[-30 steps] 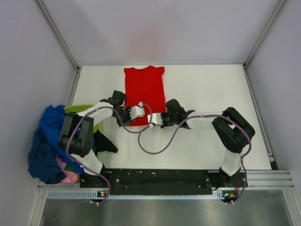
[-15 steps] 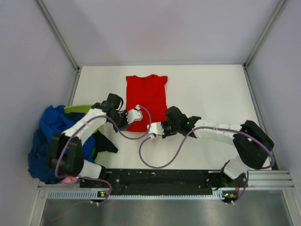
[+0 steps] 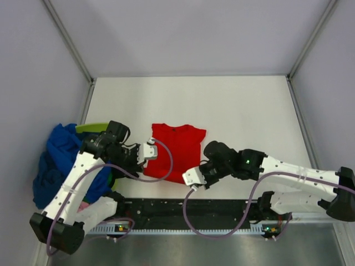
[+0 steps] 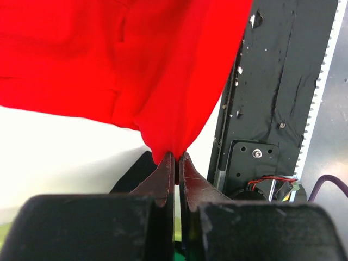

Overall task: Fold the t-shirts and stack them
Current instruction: Fold the long partially folded tshirt into a neat square

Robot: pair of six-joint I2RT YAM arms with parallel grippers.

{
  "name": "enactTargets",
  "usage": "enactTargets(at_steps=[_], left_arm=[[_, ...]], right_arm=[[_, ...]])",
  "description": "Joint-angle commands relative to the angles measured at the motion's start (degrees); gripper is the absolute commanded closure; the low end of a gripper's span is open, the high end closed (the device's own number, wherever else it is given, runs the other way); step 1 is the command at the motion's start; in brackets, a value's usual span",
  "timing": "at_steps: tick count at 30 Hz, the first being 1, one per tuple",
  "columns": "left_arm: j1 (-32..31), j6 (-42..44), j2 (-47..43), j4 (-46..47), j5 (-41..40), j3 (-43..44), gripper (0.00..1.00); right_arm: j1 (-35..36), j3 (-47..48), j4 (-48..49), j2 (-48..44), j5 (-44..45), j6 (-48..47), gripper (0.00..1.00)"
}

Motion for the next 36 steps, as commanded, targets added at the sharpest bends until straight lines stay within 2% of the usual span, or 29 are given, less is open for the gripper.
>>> enactTargets(at_steps=[1, 6, 10, 16, 23, 35, 36], left_arm=[[0.3, -8.7, 2.1, -2.3, -4.0, 7.0, 1.0], [0.4, -19.9, 8.0, 9.5, -12.7, 11.6, 1.0], [0.6, -23.0, 15.8, 14.0, -17.2, 16.6, 1.0], [2.0, -25.7, 26.8, 18.1, -22.9, 26.2, 1.0], [4.8, -26.7, 39.6, 17.3, -24.2, 36.3, 1.0], [4.9, -29.0, 59.3, 19.2, -28.0, 51.8, 1.0], [4.9, -29.4, 60.8, 19.5, -28.5, 52.9, 0.99]], right_arm=[[-2.6, 4.5, -5.0, 0.3, -2.3, 4.8, 1.0], [-14.6, 7.6, 0.0, 3.6, -1.5, 9.1, 1.0], [-21.9, 10.4, 5.7, 7.3, -1.3, 11.2, 1.0], [-28.7, 14.9, 8.9, 16.0, -1.6, 11.8, 1.0], [-34.4, 19.5, 12.5, 24.7, -1.3, 13.1, 1.0], [-38.9, 25.2, 17.3, 38.4, 1.6, 17.2, 1.0], [-39.4, 25.9, 17.9, 39.8, 2.3, 17.9, 0.98]])
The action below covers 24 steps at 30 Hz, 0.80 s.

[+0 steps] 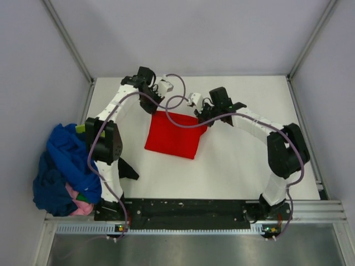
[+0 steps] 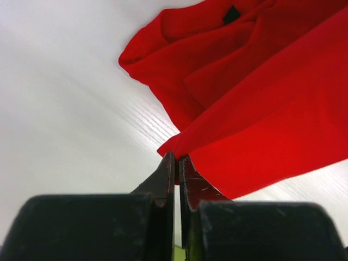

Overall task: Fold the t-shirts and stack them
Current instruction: Fold the long partially folded tshirt into a neat square

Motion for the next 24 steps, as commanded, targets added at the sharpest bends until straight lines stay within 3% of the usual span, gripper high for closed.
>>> enactTargets(at_steps=[1, 3, 5, 7, 9, 13, 17, 20, 24], left_arm=[[1.7, -1.5, 5.1, 1.9, -7.2, 6.0, 0.97], [1.7, -2.5, 8.3, 2.5, -8.1, 8.4, 0.87], [1.7, -3.8, 11.3, 3.1, -8.6, 11.6, 0.71], [1.7, -5.7, 14.0, 3.8, -8.5, 14.6, 0.6], [2.1, -8.3, 15.9, 3.6, -7.9, 17.6, 0.52], [3.9, -12.5, 13.6, 5.0, -3.8, 16.2, 0.48], [4.6, -14.5, 7.6, 10.1, 1.4, 5.1, 0.43], [4.6, -16.9, 6.0, 13.4, 5.5, 0.7, 0.41], [4.6, -19.5, 8.4, 12.2, 8.1, 1.7, 0.4]], right_arm=[[-3.3, 4.4, 2.1, 5.5, 5.1, 3.7, 0.96], [-4.1, 5.9, 3.7, 8.3, 7.0, 6.2, 0.89], [-5.2, 7.0, 6.5, 11.1, 9.6, 10.9, 0.76], [-6.4, 9.1, 8.7, 13.5, 13.9, 20.7, 0.63], [-7.6, 13.0, 6.1, 14.8, 13.2, 28.5, 0.59], [-9.3, 13.9, 3.6, 11.7, 9.8, 40.8, 0.47], [-9.8, 6.5, 4.5, 6.2, 6.7, 50.7, 0.27], [-9.8, 0.9, 7.9, 6.2, 3.1, 59.8, 0.26], [-9.8, -4.4, 15.7, 9.3, -3.7, 69.1, 0.25]])
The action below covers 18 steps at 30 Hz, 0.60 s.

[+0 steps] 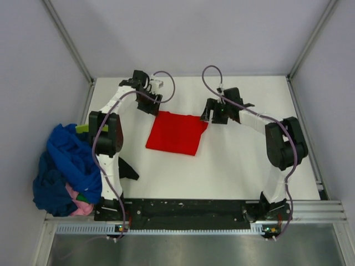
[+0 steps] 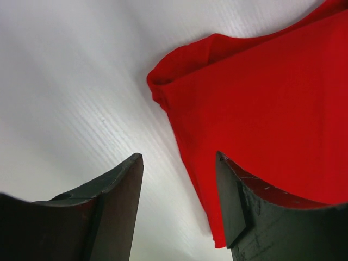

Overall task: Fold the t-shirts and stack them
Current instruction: Fold the long partially folded tshirt into a neat square, then put the neatly folded tshirt into the corner of the board with the left arm

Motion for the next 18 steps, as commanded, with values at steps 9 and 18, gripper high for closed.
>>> enactTargets(at_steps=[9, 18], left_arm=[[0.8, -7.1, 7.7, 0.2, 7.3, 5.1, 0.45], [2.2, -7.4, 9.4, 0.3, 6.8, 8.7, 0.73]], right_arm=[[0.2, 0.8, 22.3, 11.9, -15.4, 22.0, 0.4], [-0.1, 7.9, 24.4, 18.4, -13.2, 25.4, 0.75]])
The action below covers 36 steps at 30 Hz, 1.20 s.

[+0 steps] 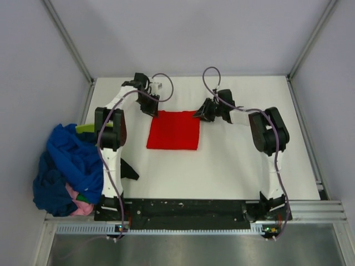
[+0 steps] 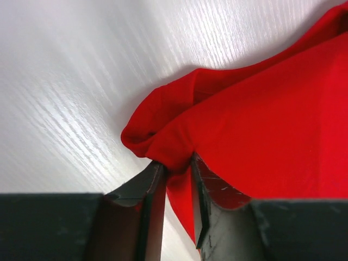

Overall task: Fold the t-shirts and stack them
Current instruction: Put the neatly folded tshirt into the corner of the board with the left arm

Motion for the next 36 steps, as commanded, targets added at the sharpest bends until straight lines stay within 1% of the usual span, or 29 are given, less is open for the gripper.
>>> enactTargets(at_steps=[1, 3, 6, 9, 11, 13, 14, 15, 16, 18, 19, 22, 24, 26, 29, 32, 36], left_arm=[[1.1, -0.8, 0.1, 0.7, 0.8, 3.6, 0.78], [1.8, -0.9, 0.2, 1.0, 0.9, 3.8, 0.85], [2.5, -0.8, 0.4, 1.1, 0.7, 3.8, 0.99], [2.9, -0.8, 0.9, 1.2, 0.3, 4.1, 1.0], [3.2, -1.0, 1.2, 1.4, -0.4, 4.6, 1.0], [3.4, -1.4, 1.4, 1.4, -1.1, 5.2, 1.0], [3.5, -1.5, 1.5, 1.2, -1.0, 5.6, 0.99], [3.6, -1.5, 1.3, 1.2, -0.6, 5.6, 0.95], [3.6, -1.5, 1.1, 1.1, -0.3, 5.5, 0.89], [3.6, -1.4, 0.1, 0.8, 0.8, 5.0, 0.77], [3.7, -1.4, -0.6, 0.9, 1.6, 4.3, 0.71], [3.9, -1.2, -3.8, 2.3, 1.7, 2.2, 0.58], [4.2, -1.4, -5.7, 3.2, 1.0, 1.2, 0.52], [4.5, -1.4, -7.4, 3.8, 0.7, 0.7, 0.5], [4.6, -1.2, -8.7, 4.9, 0.4, -0.6, 0.47], [4.6, -1.1, -7.4, 4.8, 0.3, -0.4, 0.47], [4.7, -1.9, -4.1, 3.0, 1.9, 1.7, 0.46]], right_arm=[[-0.3, 5.5, 4.3, 2.9, 0.2, 2.6, 0.83], [-0.9, 6.4, 5.1, 4.5, -0.4, 3.7, 1.0], [-1.6, 7.7, 5.8, 6.1, -2.3, 4.3, 1.0], [-2.0, 7.9, 5.3, 6.7, -2.4, 4.4, 1.0], [-2.1, 8.8, 3.1, 6.7, -1.1, 3.4, 1.0], [-2.5, 10.6, -0.4, 7.2, 0.0, 2.0, 0.74], [-2.7, 11.6, -2.0, 7.6, 0.4, 1.4, 0.6], [-3.1, 12.3, -3.4, 7.8, 0.5, 0.9, 0.49], [-3.4, 12.8, -4.2, 8.0, 0.5, 0.9, 0.43], [-4.4, 13.0, -4.9, 7.5, -0.2, 0.4, 0.39], [-4.6, 13.0, -5.2, 7.2, -0.6, 0.1, 0.39], [-4.8, 13.1, -7.6, 5.2, -0.9, -2.7, 0.39], [-4.7, 12.9, -8.7, 3.8, -1.6, -4.4, 0.39], [-4.6, 12.2, -10.6, 2.0, -1.1, -6.1, 0.38], [-4.4, 11.3, -10.4, 0.5, 0.7, -7.8, 0.35], [-4.1, 12.8, -7.4, 2.6, -0.5, -5.5, 0.34], [-2.3, 17.7, -5.9, 7.5, -2.3, -2.3, 0.34]])
